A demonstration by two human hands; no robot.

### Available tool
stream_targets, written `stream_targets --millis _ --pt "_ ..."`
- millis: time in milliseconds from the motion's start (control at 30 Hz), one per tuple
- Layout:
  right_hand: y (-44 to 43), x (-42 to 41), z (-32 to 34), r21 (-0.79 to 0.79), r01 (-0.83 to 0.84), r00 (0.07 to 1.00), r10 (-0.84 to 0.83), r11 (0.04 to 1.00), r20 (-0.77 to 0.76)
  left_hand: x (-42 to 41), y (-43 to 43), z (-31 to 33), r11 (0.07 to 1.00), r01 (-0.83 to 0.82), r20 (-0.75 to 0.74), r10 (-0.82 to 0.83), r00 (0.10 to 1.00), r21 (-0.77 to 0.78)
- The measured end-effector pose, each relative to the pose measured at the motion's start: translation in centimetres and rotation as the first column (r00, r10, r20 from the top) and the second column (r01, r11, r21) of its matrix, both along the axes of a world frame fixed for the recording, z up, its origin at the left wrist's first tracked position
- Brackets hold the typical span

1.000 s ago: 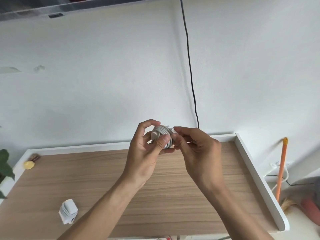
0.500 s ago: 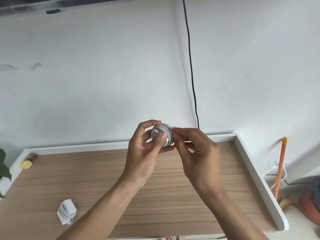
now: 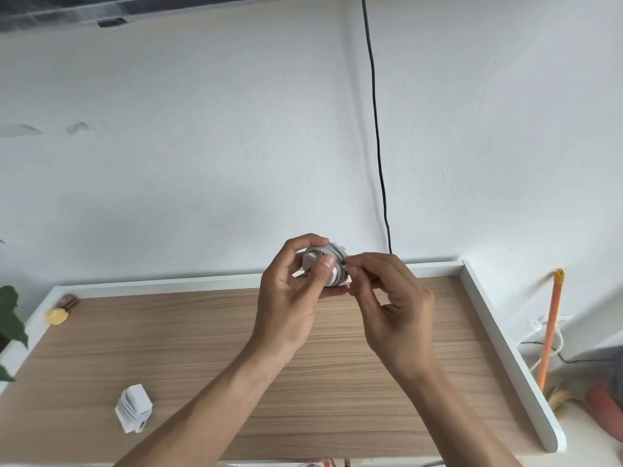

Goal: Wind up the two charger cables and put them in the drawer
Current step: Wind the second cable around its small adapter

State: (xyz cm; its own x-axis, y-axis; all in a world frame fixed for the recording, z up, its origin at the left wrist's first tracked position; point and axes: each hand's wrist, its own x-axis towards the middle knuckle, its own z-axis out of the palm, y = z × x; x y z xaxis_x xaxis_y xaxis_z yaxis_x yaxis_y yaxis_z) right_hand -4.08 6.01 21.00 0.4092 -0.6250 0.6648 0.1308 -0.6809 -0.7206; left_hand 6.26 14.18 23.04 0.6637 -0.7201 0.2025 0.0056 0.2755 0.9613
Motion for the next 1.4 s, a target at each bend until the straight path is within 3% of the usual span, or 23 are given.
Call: stream_targets --millis 133,267,467,1000,1167,1400 --pt "-0.2 -0.3 -0.3 0.046 -0.077 0.996 0.079 0.996 -0.045 -0.1 0.1 -0.3 1.000 0.015 0.037 -0.016 0.999 0.024" --pt "-0.2 0.1 -0.4 0.112 -0.050 0.997 0.055 0.992 -0.047 -0.1 0.0 -0.6 0.999 0.026 0.011 -0.026 1.000 0.019" --pt "0.4 0.6 -1.2 -0.014 0.032 0.996 -0.033 0.999 -0.078 -0.4 0.2 -1.0 1.000 -0.023 -0.018 0.023 1.000 0.013" --pt "-0.1 0.4 -1.8 -0.098 -0.024 0.990 0.010 0.995 -0.141 -0.5 0.4 -1.3 0.997 -0.054 -0.012 0.054 0.998 0.061" --pt "0.3 1.1 -1.9 -0.107 0.070 0.994 -0.078 0.992 -0.073 -0.3 0.3 -1.6 0.996 -0.057 0.045 0.054 0.998 0.069" --pt "0.5 2.1 -3.0 -0.258 0.240 0.959 -0.270 0.936 -0.089 -0.4 0.1 -2.2 0.999 -0.033 0.087 0.030 0.996 0.038"
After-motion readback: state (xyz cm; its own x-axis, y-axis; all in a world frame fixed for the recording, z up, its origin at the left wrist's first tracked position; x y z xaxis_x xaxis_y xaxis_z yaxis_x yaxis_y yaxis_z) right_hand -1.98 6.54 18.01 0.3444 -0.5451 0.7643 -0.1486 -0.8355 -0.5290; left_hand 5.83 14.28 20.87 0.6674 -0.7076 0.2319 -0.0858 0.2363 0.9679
